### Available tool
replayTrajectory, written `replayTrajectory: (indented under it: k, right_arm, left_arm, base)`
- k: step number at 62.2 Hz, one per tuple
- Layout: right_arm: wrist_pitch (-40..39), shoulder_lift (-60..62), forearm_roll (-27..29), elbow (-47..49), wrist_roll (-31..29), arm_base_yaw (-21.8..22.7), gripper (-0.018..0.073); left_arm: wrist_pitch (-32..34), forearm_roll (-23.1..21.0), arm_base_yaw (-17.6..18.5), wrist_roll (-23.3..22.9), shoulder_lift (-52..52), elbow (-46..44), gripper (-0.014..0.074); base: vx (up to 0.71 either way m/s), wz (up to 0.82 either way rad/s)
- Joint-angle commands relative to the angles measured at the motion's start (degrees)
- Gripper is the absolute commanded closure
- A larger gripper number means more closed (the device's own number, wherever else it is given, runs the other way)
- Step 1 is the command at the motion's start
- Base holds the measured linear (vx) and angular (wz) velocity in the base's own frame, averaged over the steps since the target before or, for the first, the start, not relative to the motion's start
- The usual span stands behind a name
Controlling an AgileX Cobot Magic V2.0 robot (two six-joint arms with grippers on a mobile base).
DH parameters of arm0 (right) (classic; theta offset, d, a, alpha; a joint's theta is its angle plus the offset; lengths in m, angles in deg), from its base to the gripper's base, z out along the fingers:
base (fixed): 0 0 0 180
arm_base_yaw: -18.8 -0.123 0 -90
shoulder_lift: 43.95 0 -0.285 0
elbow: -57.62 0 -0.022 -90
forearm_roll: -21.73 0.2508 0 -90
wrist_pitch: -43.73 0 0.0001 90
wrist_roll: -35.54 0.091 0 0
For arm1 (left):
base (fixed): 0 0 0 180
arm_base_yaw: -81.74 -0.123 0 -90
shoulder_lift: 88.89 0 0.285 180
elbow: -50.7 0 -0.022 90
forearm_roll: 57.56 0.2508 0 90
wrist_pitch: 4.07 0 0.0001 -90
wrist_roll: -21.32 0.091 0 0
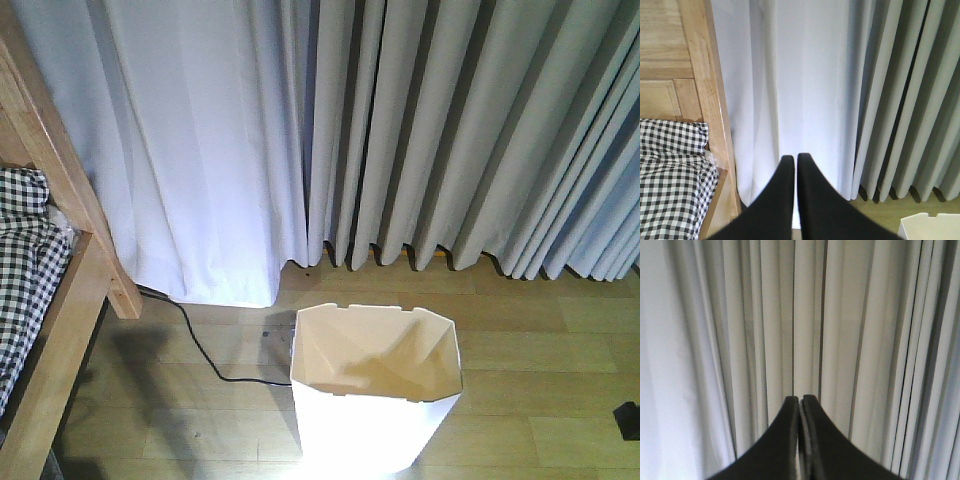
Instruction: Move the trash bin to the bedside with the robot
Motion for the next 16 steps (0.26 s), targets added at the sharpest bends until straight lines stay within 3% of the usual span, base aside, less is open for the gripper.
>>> replayTrajectory:
  k: [1,16]
  right_arm:
    - [-4.0,0.7,-0.7,-0.4,-0.3,-0.1,0.0569]
    - [-4.0,0.7,-0.7,-0.4,-0.3,-0.1,0.0569]
  left_arm:
    - [4.0,-0.2,0.1,-0.3,0.8,1.1,0.0603]
    - [4.0,-0.2,0.1,-0.3,0.8,1.1,0.0603]
  base:
    - [0.00,0.00]
    - [0.00,0.00]
